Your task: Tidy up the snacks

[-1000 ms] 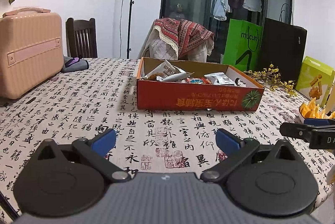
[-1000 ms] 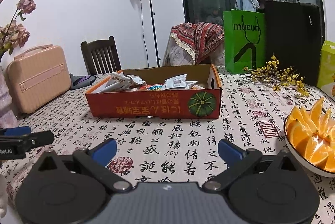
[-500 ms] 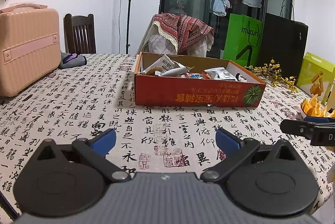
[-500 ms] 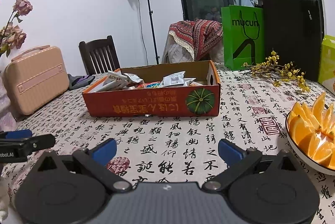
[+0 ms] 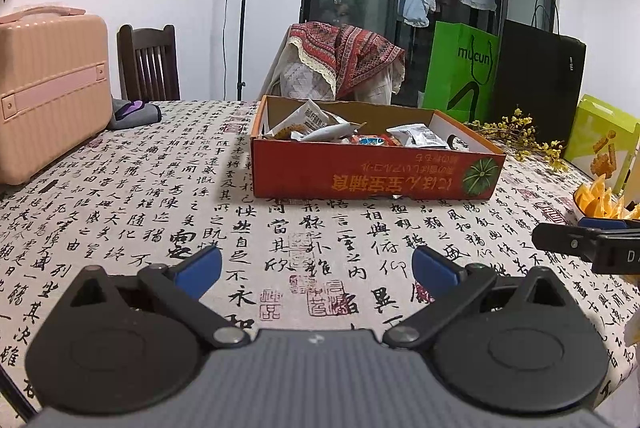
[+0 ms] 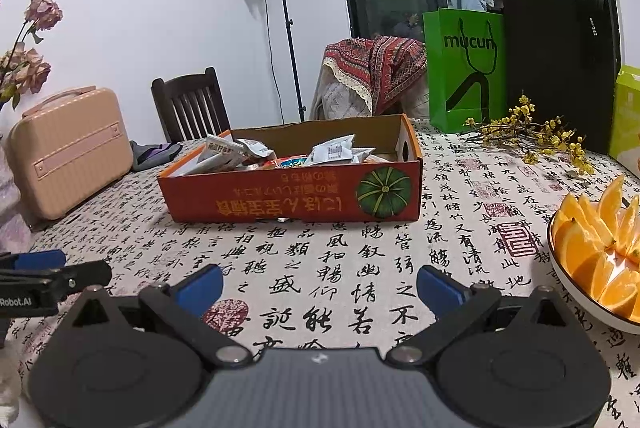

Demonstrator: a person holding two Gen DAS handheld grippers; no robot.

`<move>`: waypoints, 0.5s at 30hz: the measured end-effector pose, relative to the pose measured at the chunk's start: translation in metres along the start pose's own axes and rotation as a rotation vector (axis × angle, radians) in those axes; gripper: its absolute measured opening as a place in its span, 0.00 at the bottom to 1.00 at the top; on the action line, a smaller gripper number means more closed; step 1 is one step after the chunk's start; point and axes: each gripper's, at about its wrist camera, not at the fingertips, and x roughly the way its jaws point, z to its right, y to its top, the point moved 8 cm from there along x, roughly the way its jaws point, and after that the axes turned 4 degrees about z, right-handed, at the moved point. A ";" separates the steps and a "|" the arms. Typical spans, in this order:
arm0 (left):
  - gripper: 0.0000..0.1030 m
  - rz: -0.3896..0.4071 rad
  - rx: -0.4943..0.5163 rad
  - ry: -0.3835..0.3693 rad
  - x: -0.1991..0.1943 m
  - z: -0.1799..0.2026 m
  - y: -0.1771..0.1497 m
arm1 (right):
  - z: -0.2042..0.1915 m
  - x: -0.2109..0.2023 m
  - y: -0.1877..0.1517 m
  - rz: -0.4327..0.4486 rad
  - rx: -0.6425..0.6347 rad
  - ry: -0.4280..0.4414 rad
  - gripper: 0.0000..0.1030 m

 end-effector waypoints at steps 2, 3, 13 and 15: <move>1.00 0.000 -0.001 -0.001 0.000 0.000 0.000 | 0.000 0.000 0.000 0.000 0.000 0.001 1.00; 1.00 -0.001 -0.001 -0.001 0.000 0.000 0.000 | 0.000 0.000 0.000 0.001 0.000 0.001 1.00; 1.00 0.001 0.000 -0.001 0.000 0.000 0.000 | 0.000 0.000 0.000 -0.001 0.001 0.001 1.00; 1.00 0.002 0.000 -0.004 -0.001 0.000 0.000 | 0.000 0.000 0.000 0.000 0.000 0.000 1.00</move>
